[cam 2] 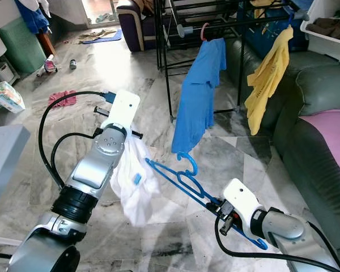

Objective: Hang hanger

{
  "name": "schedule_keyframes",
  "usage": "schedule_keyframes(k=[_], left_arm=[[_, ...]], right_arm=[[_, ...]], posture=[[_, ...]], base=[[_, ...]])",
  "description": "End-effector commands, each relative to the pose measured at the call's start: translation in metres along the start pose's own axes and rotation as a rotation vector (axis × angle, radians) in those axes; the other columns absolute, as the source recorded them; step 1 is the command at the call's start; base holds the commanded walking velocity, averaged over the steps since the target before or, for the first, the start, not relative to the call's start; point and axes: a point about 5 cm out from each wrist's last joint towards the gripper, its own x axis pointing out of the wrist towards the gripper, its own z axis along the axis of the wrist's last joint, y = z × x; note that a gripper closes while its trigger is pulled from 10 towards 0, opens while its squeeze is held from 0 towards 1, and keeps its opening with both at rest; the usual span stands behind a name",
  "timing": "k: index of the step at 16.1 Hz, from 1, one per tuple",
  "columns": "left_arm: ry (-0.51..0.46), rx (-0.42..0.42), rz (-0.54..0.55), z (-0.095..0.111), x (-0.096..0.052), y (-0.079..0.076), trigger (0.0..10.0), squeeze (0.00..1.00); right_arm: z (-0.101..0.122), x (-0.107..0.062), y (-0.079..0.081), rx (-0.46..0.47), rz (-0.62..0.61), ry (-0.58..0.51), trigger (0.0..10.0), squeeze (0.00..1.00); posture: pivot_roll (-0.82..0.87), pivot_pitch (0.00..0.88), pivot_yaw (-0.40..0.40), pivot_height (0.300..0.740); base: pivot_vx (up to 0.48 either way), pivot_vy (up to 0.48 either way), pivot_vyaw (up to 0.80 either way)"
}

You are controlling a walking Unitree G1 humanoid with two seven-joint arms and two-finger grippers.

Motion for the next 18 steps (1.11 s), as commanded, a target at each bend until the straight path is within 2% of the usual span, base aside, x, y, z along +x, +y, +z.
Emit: schedule_keyframes(k=[1,5,7,9,13,18], left_arm=[[-0.026,0.007,0.008,0.006,-0.002,0.004,10.0,0.00],[0.025,0.072,0.075,-0.009,0.005,0.008,10.0,0.00],[0.040,0.076,0.090,-0.014,0.008,0.010,10.0,0.00],[0.046,0.075,0.074,-0.015,0.012,0.007,10.0,0.00],[0.008,0.069,0.052,-0.003,0.011,-0.001,10.0,0.00],[0.002,0.074,0.068,-0.007,0.009,0.006,10.0,0.00]], right_arm=[[0.004,0.001,0.002,-0.013,0.009,-0.025,10.0,0.00],[0.020,-0.011,-0.003,-0.047,0.005,-0.074,10.0,0.00],[0.026,-0.018,-0.002,-0.041,0.043,-0.090,10.0,0.00],[0.028,-0.025,0.011,-0.011,0.153,-0.096,10.0,0.00],[0.026,-0.014,0.016,-0.006,0.163,-0.093,10.0,0.00],[0.027,-0.012,0.014,-0.019,0.150,-0.081,10.0,0.00]], posture=[[-0.07,0.049,0.099,0.740],[-0.07,0.052,0.103,0.740],[-0.08,0.052,0.106,0.740],[-0.09,0.054,0.109,0.740],[-0.08,0.052,0.112,0.740],[-0.08,0.052,0.102,0.740]], base=[[0.000,0.000,0.00],[0.000,0.000,0.00],[0.000,0.000,0.00],[0.000,0.000,0.00],[0.000,0.000,0.00],[0.000,0.000,0.00]])
